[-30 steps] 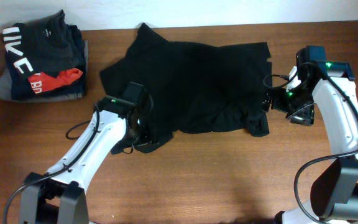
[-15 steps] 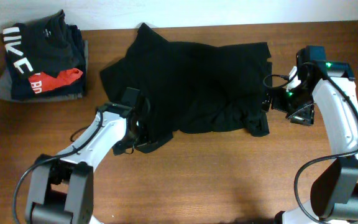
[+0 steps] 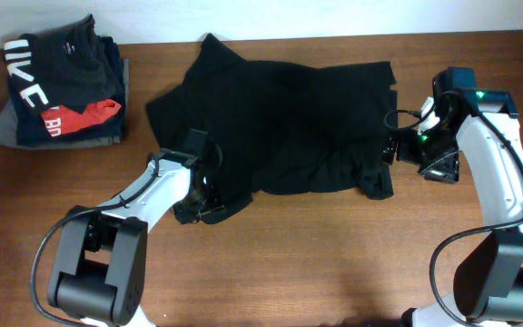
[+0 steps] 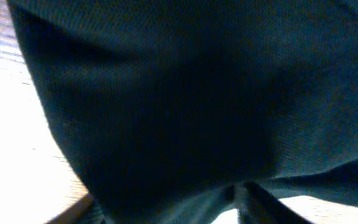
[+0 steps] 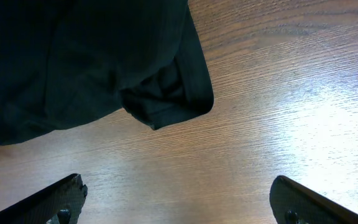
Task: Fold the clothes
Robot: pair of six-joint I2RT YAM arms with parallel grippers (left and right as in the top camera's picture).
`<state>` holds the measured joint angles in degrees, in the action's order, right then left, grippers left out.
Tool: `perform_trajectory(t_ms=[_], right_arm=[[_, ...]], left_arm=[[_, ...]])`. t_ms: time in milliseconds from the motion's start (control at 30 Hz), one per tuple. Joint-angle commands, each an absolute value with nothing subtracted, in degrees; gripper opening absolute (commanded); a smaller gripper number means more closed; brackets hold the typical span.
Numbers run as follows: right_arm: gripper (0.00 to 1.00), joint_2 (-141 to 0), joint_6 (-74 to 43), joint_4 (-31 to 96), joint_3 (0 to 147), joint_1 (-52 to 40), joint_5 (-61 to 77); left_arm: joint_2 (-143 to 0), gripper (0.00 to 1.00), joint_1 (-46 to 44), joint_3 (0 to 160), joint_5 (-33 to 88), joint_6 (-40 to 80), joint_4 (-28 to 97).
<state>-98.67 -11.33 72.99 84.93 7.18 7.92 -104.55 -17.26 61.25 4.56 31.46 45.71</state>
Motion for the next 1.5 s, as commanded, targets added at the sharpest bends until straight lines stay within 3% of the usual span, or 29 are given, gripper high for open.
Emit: perform_trajectory(t_ms=[0,67,433,967,1467], right_arm=[[0.99,-98.10,-10.72,73.03,84.79,7.14,7.03],[0.99,-98.10,-10.72,72.97,84.79,7.14,7.03],[0.97,-98.26,-10.70,70.67,83.35,7.11,8.34],[0.89,-99.18,-13.02,60.20,73.49,-1.93,9.65],[0.76,-103.68,-15.99,58.87,72.86,-2.24,10.94]], left_arm=[[-105.16,0.44,-17.12,60.99,5.19,31.68,45.19],[-105.16,0.38,-17.12,60.99,5.19,31.68,45.23],[-105.16,0.32,-17.12,60.99,5.17,31.68,45.23],[-105.16,0.34,-17.12,60.99,5.15,31.66,46.09],[-105.16,0.33,-17.12,60.99,4.73,31.68,47.11]])
